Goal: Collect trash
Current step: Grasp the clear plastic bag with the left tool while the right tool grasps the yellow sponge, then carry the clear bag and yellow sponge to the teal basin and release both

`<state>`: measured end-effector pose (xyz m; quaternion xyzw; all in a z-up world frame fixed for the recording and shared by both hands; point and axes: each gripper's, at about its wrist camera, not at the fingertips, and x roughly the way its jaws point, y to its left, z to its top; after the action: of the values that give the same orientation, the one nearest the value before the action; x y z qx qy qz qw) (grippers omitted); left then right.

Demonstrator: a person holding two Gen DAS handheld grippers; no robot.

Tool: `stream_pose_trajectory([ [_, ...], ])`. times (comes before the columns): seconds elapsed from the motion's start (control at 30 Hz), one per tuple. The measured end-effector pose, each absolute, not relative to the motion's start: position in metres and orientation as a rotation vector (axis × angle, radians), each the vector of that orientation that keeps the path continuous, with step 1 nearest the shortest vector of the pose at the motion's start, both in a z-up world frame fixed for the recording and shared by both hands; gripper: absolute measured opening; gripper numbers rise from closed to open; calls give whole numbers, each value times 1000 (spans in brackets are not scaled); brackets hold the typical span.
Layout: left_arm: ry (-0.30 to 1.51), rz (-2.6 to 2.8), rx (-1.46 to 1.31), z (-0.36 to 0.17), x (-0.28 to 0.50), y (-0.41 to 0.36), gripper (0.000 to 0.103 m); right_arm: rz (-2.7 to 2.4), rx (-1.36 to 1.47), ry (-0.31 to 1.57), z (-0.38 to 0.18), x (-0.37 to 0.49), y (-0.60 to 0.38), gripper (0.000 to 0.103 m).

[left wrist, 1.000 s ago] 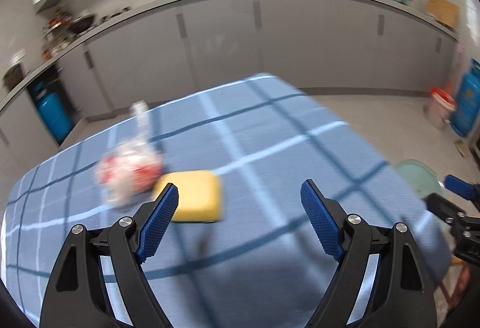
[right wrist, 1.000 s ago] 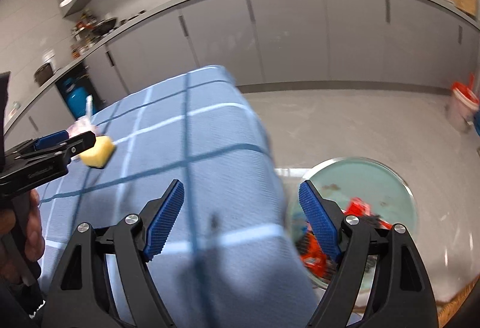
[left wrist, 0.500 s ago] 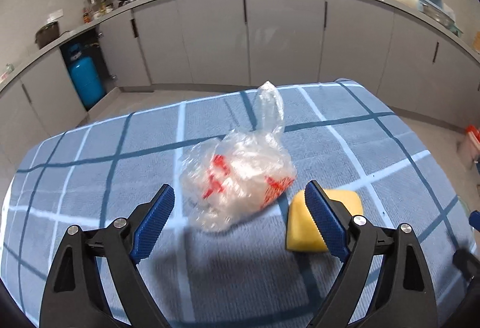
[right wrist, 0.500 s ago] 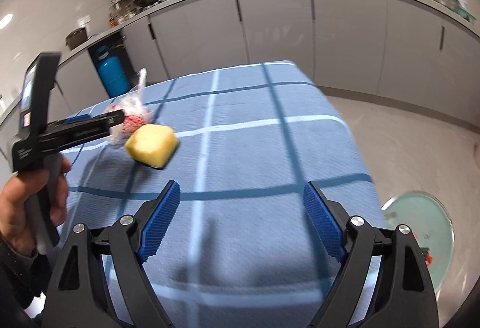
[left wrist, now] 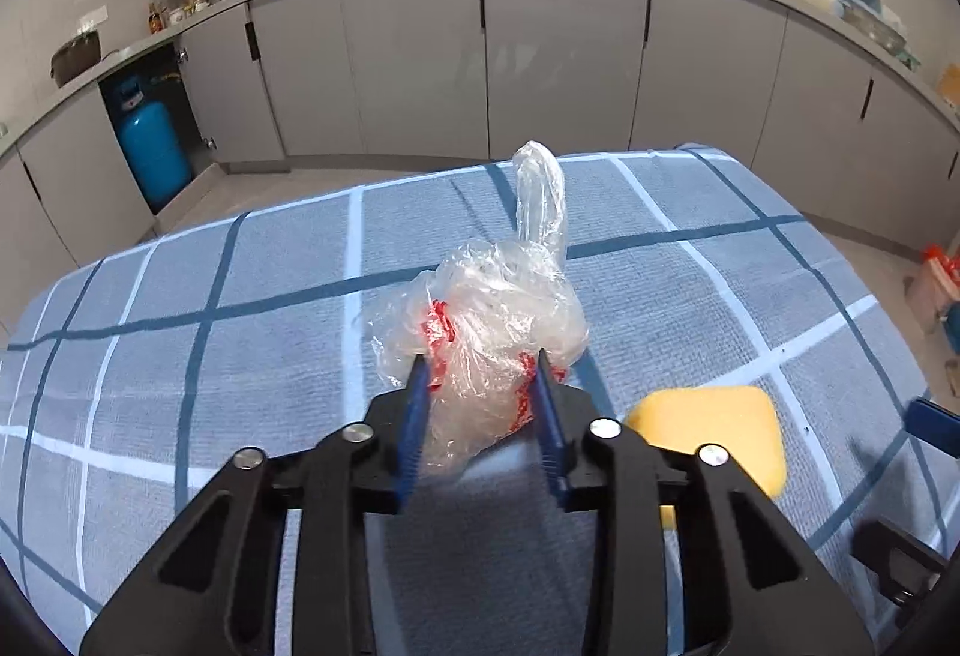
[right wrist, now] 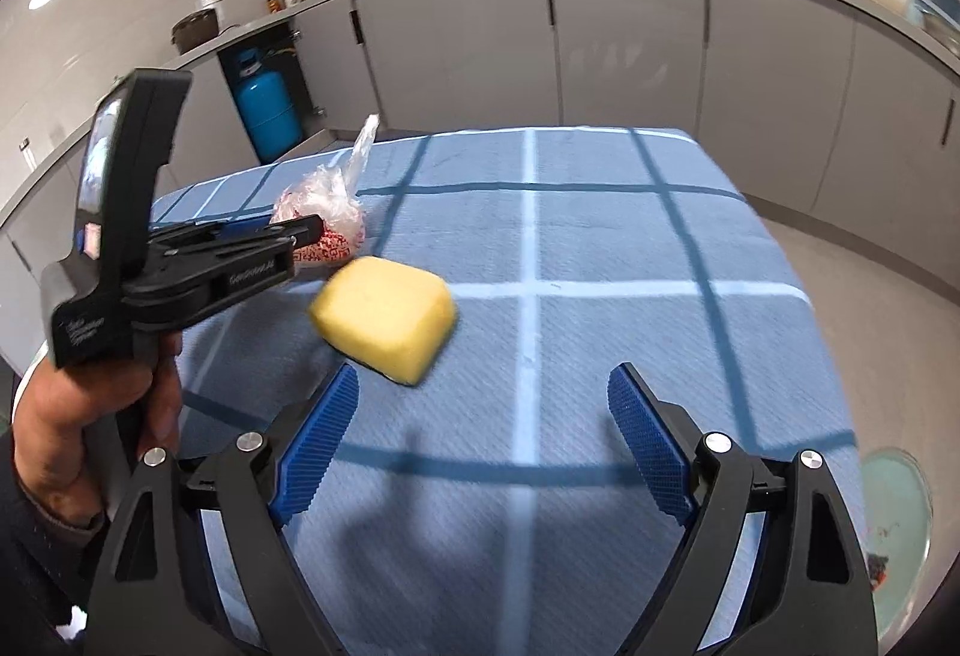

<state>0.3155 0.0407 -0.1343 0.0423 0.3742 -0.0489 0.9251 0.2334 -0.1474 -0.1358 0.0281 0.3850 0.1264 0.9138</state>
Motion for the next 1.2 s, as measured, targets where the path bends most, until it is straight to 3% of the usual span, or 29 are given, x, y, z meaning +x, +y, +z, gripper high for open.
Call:
stream_pose_trajectory([
  [0.53,741,-6,58,-118,284,89,29,321,82,872,-163,284,-102,84],
  [0.6,747,-9,58,-119,282,90,29,346,92,899,-166,285,-100,64],
  [0.7,745,-13,61,-117,279,88,29,364,91,896,-165,283,-100,57],
  [1.2,691,-150,125,-88,251,9,29,255,134,770,-120,224,-168,55],
])
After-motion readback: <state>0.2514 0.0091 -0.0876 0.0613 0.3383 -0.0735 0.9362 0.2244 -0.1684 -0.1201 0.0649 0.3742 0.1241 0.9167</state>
